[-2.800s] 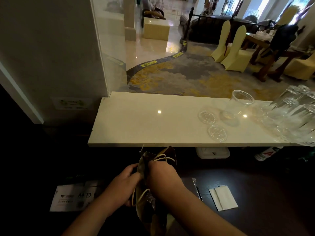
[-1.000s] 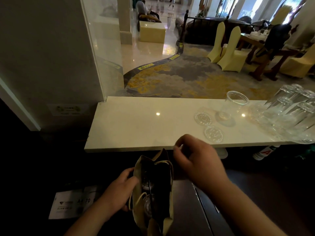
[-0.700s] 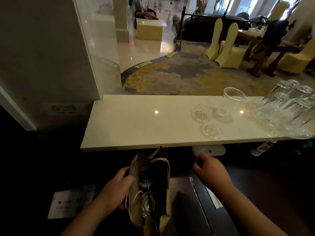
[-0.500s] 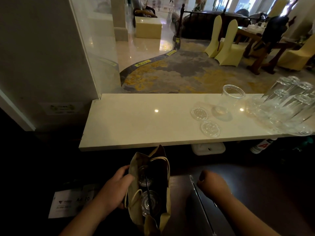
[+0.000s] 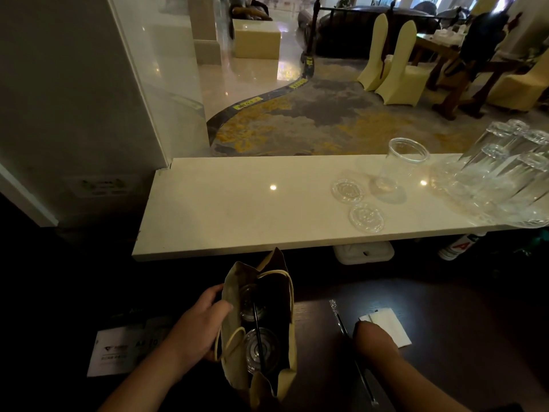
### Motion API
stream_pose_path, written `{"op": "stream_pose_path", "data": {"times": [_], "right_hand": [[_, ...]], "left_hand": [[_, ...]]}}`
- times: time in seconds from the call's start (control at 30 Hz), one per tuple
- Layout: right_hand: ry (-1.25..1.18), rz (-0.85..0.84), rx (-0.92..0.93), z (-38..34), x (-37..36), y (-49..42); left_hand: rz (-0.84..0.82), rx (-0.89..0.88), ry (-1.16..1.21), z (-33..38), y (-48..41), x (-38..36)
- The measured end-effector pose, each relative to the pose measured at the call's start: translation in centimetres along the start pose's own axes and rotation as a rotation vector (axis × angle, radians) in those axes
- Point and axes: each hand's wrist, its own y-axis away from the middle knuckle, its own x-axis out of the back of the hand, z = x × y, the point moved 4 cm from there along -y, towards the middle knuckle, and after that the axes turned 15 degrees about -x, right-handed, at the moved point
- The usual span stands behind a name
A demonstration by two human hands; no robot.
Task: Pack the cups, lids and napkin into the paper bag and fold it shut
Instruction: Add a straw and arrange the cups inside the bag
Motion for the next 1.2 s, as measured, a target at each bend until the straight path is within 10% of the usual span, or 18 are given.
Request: {"op": "stream_pose_path", "data": {"times": [0.67,1.2], "right_hand": [[-0.095,0.011,0.026,-1.0,0.2,0.7],[-0.612,0.425,0.528,-6.5,17.4,15.5]], "left_hand": [[0.026,-0.011,-0.004,-0.9,-0.6,0.2],[0.057,0.027,0.079,0.6,0.4,-0.1]]}}
